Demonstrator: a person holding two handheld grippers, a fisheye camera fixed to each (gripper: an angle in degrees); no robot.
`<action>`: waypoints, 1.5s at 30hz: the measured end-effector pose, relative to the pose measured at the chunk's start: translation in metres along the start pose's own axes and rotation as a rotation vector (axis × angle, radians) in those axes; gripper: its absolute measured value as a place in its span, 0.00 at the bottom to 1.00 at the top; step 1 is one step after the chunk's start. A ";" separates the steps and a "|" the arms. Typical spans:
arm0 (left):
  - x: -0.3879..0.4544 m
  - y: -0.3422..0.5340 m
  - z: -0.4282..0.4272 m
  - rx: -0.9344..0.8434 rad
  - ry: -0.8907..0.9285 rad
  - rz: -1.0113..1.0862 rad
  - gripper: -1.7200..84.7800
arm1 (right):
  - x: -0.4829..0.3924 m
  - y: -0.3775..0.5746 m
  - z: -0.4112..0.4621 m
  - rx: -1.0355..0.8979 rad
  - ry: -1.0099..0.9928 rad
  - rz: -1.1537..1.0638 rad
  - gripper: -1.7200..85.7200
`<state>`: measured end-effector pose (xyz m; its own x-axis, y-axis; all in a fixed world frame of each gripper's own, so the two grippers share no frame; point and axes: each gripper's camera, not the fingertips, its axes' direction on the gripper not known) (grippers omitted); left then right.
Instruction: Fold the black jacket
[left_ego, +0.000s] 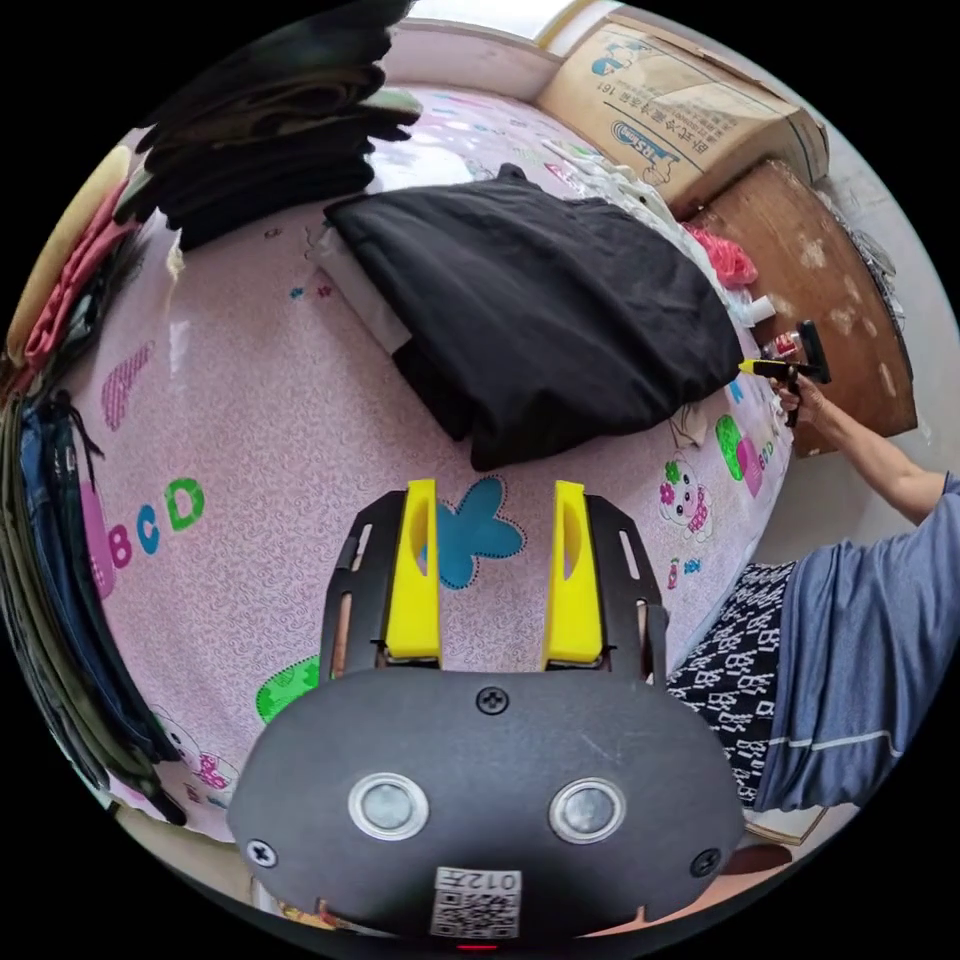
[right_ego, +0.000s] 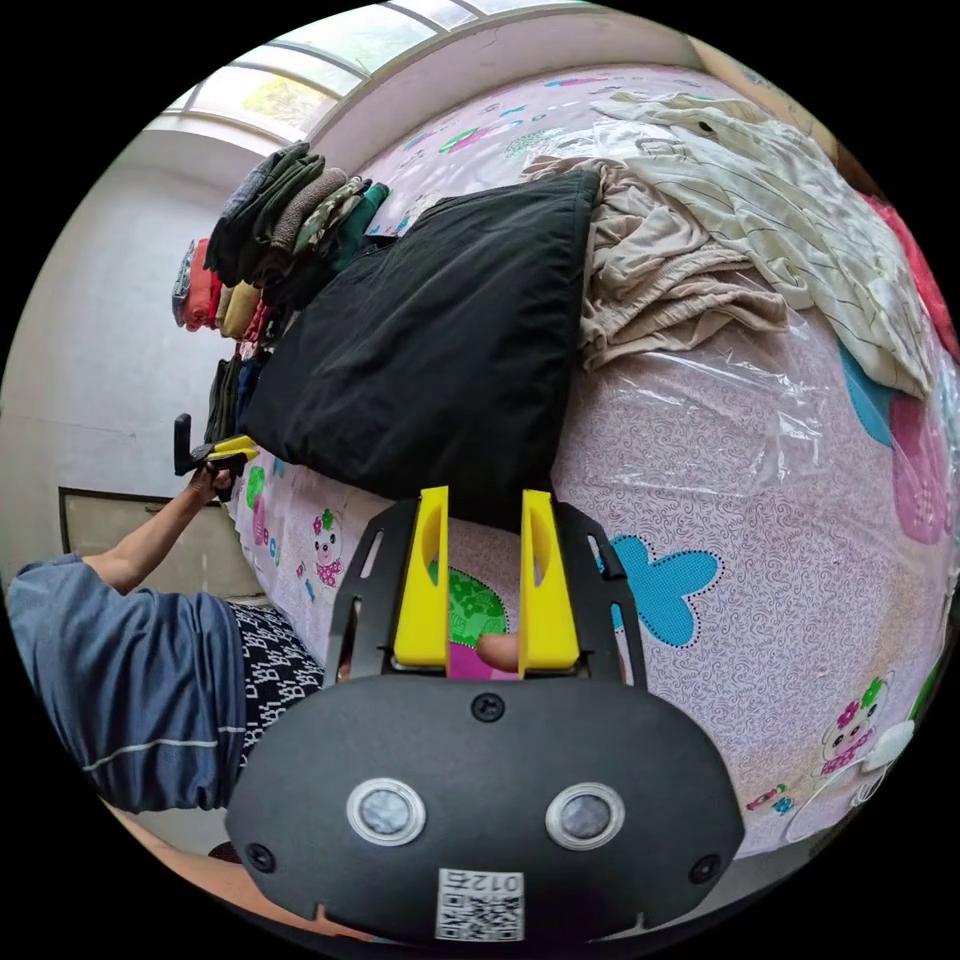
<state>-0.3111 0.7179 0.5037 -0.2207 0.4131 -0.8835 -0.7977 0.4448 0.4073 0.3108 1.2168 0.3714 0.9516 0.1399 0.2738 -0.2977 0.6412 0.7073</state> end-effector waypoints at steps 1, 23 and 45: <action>0.005 -0.005 0.000 0.030 -0.035 0.015 0.18 | -0.001 -0.003 0.003 0.001 0.002 -0.004 0.13; -0.026 -0.059 0.106 -0.286 0.235 0.021 0.02 | 0.025 -0.021 0.084 -0.211 -0.018 0.280 0.02; 0.047 -0.005 0.104 -0.016 -0.216 -0.094 0.02 | -0.178 0.000 0.123 0.037 0.669 -0.135 0.02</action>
<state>-0.2589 0.8174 0.4845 -0.0216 0.5317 -0.8466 -0.8183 0.4771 0.3205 0.1316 1.0986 0.4028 0.8198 0.5040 -0.2718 -0.1640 0.6615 0.7318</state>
